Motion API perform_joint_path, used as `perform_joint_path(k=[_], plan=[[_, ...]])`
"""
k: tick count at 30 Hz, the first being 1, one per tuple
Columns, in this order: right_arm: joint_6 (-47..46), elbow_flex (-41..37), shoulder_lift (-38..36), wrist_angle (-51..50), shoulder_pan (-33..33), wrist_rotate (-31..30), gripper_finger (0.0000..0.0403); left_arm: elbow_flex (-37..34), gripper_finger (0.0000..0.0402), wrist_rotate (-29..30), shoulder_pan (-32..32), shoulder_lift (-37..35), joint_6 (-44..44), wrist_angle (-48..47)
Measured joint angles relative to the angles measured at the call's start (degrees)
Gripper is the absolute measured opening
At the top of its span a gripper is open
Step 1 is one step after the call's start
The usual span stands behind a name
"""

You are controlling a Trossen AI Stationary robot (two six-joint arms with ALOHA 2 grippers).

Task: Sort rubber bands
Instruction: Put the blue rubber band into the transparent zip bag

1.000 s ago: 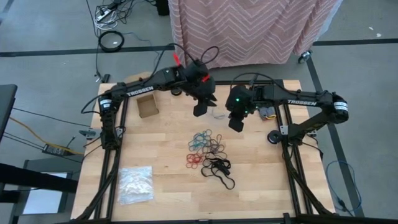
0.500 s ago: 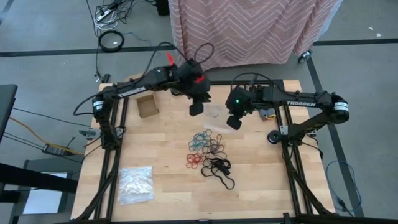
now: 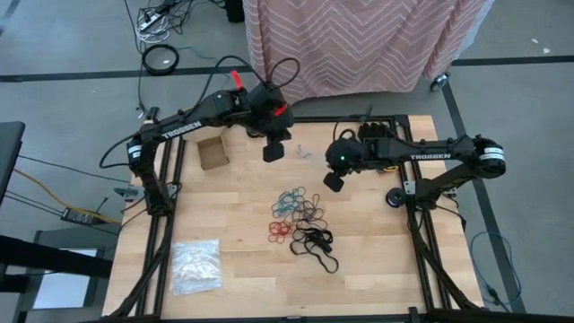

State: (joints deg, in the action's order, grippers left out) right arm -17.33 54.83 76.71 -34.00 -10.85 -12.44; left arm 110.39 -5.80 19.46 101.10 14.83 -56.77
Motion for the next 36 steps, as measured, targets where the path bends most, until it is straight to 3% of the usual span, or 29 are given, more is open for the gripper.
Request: perform_joint_path(k=[3,7,13,20,25,27,30,36], plan=[[0.4,0.0,-0.3,5.1,-0.6,6.6,0.0001,0.0,0.0048,-0.1,0.1,0.0,0.7,-0.7],[-0.5,0.1,-2.2,15.2,-0.8,7.7,0.0,0.0,0.0048,-0.9,0.1,0.0,1.4,-2.6],[-2.0,-0.1,-0.9,7.7,-4.0,8.9,0.0,0.0,0.0048,-0.9,0.2,0.0,2.5,-6.3],[-1.9,0.0,-2.9,14.4,-3.4,12.4,0.0,-0.2,0.0049,-1.1,1.6,0.5,2.8,-11.4],[-2.0,0.0,-4.7,12.7,-1.7,12.3,0.0,-5.9,0.0056,-2.1,4.1,0.5,1.6,-8.5],[-2.0,0.0,-5.2,11.6,-1.4,11.8,0.0,-9.1,0.0066,-6.9,5.5,0.4,0.0,-6.0],[-2.2,0.0,-5.9,11.3,-1.2,11.5,0.0,-13.6,0.0089,-12.6,7.4,0.4,-3.8,-2.6],[-2.6,0.0,-7.1,9.6,-1.2,12.1,0.0,-20.4,0.0148,-13.4,8.3,0.0,-5.3,1.0]])
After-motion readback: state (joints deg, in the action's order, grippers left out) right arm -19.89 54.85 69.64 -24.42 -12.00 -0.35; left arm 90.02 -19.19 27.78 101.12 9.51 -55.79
